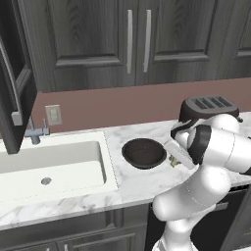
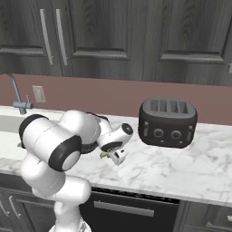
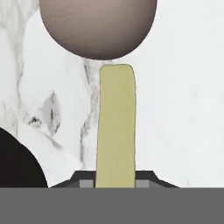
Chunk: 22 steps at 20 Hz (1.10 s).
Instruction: Pick the egg and butter from the fridge and place them by the bowl for mixing.
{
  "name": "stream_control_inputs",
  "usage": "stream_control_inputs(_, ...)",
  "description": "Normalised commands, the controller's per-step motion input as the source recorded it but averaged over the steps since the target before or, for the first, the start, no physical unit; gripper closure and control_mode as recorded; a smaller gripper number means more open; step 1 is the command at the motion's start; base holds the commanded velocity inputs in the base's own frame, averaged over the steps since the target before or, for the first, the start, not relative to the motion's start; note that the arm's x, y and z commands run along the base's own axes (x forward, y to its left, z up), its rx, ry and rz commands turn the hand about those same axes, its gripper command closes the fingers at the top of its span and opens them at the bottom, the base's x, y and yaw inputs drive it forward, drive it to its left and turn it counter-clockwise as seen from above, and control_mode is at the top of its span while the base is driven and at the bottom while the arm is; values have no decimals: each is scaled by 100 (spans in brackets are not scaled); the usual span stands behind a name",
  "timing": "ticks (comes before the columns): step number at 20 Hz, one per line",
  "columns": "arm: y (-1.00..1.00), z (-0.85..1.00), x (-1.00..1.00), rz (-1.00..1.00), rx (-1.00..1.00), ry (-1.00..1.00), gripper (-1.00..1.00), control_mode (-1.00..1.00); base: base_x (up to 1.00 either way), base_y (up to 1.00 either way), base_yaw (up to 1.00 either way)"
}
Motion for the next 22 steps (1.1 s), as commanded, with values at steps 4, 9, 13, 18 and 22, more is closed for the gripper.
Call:
stream_control_inputs(4,12,-30,23,-6,0,3,100,-100,0,0,0)
stream_control_inputs(9,11,-34,17,-6,0,0,100,-100,0,0,0)
stream_control_inputs(13,16,-38,8,-6,0,0,100,-100,0,0,0)
stream_control_inputs(18,20,-37,2,-6,0,0,-100,-100,0,0,0)
stream_control_inputs(22,12,-28,2,-2,0,0,-100,-100,0,0,0)
